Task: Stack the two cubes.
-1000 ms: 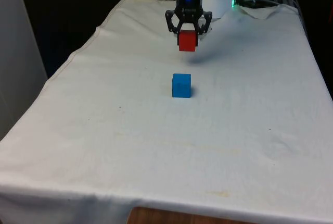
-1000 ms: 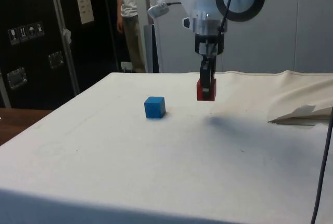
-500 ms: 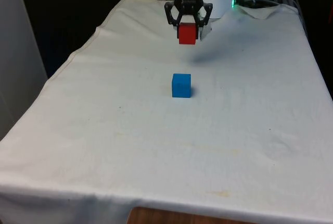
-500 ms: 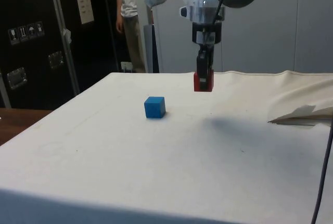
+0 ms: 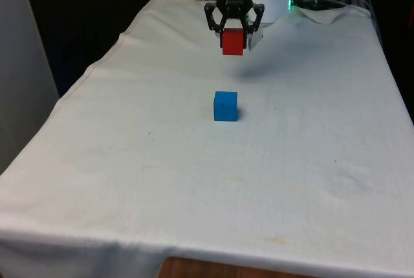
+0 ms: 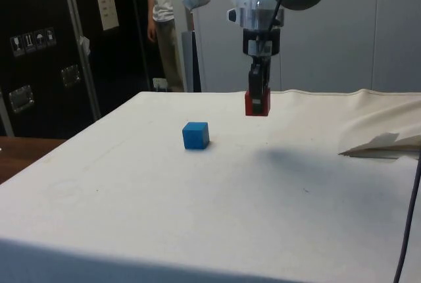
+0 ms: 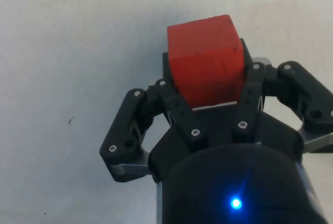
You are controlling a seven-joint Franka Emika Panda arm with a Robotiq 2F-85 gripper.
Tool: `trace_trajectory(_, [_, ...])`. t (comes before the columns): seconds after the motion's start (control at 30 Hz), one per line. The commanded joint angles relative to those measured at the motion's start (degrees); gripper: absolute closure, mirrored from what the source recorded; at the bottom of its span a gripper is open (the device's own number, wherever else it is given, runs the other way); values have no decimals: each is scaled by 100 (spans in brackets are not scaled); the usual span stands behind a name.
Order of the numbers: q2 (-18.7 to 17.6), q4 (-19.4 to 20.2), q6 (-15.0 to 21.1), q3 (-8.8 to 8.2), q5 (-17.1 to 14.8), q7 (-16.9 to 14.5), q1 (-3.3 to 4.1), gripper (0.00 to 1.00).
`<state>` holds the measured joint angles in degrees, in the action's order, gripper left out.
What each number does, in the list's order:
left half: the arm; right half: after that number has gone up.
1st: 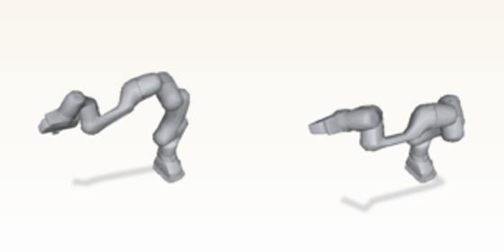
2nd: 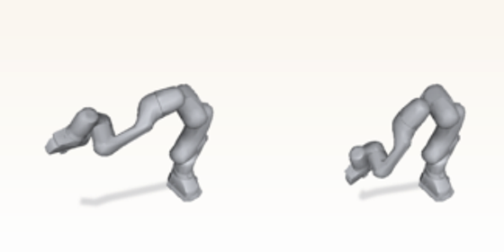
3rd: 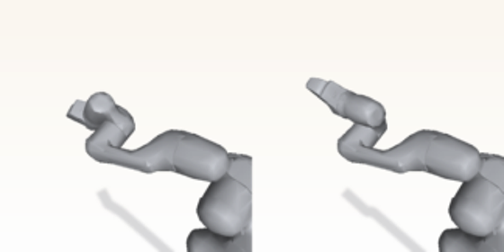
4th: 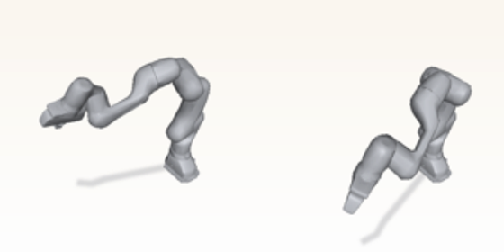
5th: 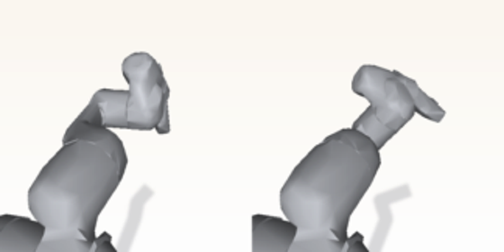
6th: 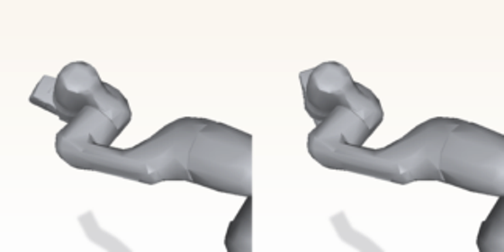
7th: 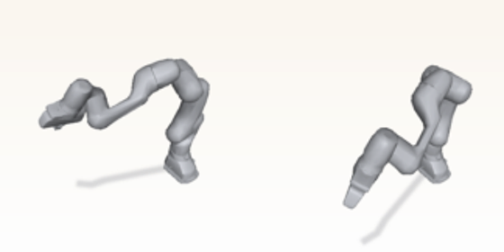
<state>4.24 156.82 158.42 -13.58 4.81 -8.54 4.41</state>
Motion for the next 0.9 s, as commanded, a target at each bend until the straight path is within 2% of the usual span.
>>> trace_trajectory(0.0, [-11, -23, -11, -6, -52, -17, 6, 100])
trace_trajectory(0.13, [-103, -166, -40, -17, -166, -69, 29, 100])
trace_trajectory(0.17, [-52, -97, 0, -17, -29, 6, 0, 100])
trace_trajectory(0.2, [-138, -212, -46, -17, -189, -80, 34, 100])
trace_trajectory(0.23, [-172, -258, -52, -11, -206, -86, 40, 100])
trace_trajectory(0.47, [-487, -647, -103, 23, -361, -166, 40, 100])
trace_trajectory(0.5, [-510, -636, -29, -11, -155, -40, 11, 100])
trace_trajectory(0.53, [-521, -693, -115, 29, -372, -172, 40, 100])
trace_trajectory(0.7, [-756, -1014, -189, 57, -481, -218, 29, 100])
trace_trajectory(0.73, [-745, -980, -132, 11, -286, -97, 17, 100])
trace_trajectory(0.77, [-796, -1066, -206, 69, -493, -218, 29, 100])
trace_trajectory(0.87, [-957, -1295, -269, 97, -544, -223, 23, 100])
